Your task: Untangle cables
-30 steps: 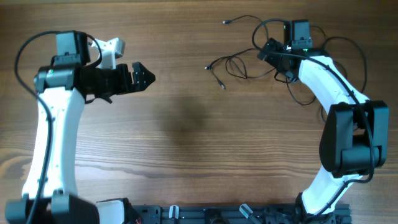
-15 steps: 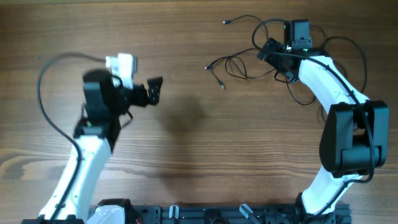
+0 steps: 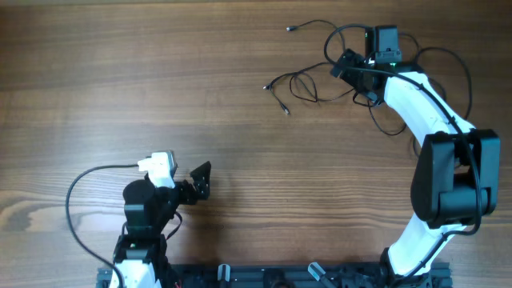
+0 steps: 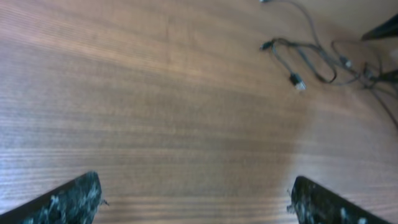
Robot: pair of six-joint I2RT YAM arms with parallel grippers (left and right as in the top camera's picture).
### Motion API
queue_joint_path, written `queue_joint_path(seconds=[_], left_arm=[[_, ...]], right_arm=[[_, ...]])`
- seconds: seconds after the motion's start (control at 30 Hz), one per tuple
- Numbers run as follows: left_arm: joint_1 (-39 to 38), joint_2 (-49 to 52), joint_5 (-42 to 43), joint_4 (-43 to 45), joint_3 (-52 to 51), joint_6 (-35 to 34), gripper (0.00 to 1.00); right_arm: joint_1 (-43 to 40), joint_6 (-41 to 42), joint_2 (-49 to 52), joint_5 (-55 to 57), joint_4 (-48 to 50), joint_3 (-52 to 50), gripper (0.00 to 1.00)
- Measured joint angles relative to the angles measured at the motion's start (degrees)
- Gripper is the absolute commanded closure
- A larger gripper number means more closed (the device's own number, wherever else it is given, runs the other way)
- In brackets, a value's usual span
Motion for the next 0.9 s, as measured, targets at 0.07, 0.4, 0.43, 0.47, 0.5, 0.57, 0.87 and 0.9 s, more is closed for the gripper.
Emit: queue_joint_path(seconds=[0.07,0.4,0.43,0.47,0.5,0.57,0.87,0.9], left_arm=[[0.0,-6.5,-1.2,-5.3,0.0,-0.3,0.00],[1.6,-36.3,-10.2,-17.9,0.0,-0.7,0.00],[2.1,-38.2,-10.7,-17.9,0.0,0.2,0.00],[2.6,-40.7,-11.1,-17.9,0.0,2.0,0.00],[2.7,-41.7,-11.2,-17.9,0.0,3.0,0.00],[2.7,-43.1,-11.6,-17.9,0.0,7.7,0.00],[2.8,-43.2,-12.6,-18.0,0.0,18.6,0.00],[2.8,-43.2,-12.6,-18.0,0.0,18.7,0.00]], right_arm=[[0.0,0.0,0.0,0.0,-0.1,0.0,0.00],[0.0,0.0,0.0,0.0,-0.1,0.0,0.00],[0.0,0.0,0.0,0.0,-0.1,0.0,0.00],[0.0,0.0,0.0,0.0,-0.1,0.0,0.00],[0.0,0.0,0.0,0.0,-0.1,0.0,0.00],[0.0,0.0,0.0,0.0,-0.1,0.0,0.00],[0.0,0.0,0.0,0.0,-0.1,0.0,0.00],[0.0,0.0,0.0,0.0,-0.1,0.0,0.00]])
